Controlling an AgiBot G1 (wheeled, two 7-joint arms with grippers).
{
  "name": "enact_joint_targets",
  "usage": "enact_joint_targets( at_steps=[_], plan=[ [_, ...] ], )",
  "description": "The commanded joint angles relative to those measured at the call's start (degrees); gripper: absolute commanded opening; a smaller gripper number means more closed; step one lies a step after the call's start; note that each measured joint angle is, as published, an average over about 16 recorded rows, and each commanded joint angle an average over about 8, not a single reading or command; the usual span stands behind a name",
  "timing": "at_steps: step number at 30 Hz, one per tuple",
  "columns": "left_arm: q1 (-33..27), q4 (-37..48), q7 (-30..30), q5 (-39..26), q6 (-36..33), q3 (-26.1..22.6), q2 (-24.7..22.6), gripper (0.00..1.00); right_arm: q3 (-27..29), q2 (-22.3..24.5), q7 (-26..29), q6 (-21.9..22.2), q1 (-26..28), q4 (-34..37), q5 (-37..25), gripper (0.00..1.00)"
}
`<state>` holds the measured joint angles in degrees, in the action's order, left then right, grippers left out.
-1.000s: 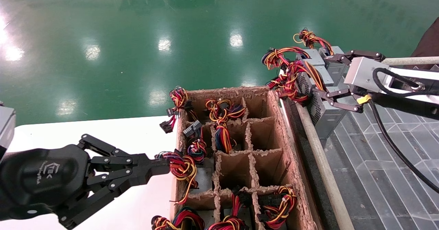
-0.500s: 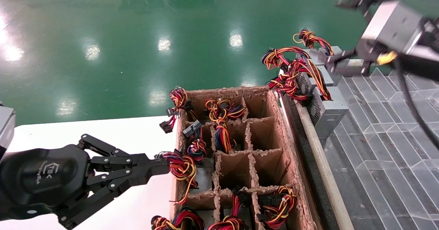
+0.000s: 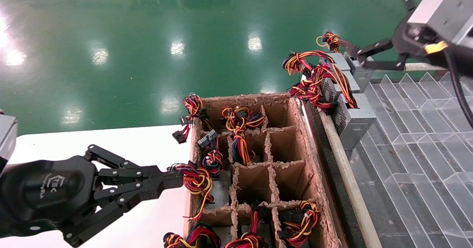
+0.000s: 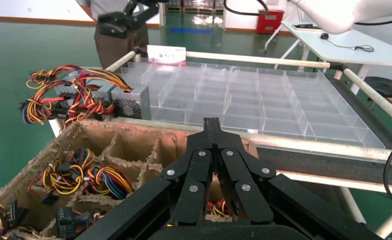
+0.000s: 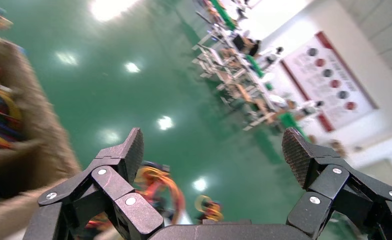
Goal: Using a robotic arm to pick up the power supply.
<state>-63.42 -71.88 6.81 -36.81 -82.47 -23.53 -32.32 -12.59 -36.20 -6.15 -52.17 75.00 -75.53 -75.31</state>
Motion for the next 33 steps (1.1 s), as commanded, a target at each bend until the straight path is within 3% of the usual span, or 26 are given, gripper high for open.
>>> enact_joint_targets(
  at_steps=[1,5,13,33],
  plan=[
    [0.0,0.0,0.0,0.0,0.0,0.0,0.0,0.0,-0.1,0.04,0.6,-1.17,-0.47,0.06,1.21,1.0],
    [0.0,0.0,0.0,0.0,0.0,0.0,0.0,0.0,-0.35,0.13,1.84,-3.64,-1.46,0.2,3.67,1.0],
    [0.0,0.0,0.0,0.0,0.0,0.0,0.0,0.98,-0.87,0.3,4.35,-8.6,-3.45,0.49,8.62,1.0],
    [0.0,0.0,0.0,0.0,0.0,-0.01,0.0,1.0,-2.16,0.74,10.67,-21.16,-8.48,1.23,21.13,1.0]
  ],
)
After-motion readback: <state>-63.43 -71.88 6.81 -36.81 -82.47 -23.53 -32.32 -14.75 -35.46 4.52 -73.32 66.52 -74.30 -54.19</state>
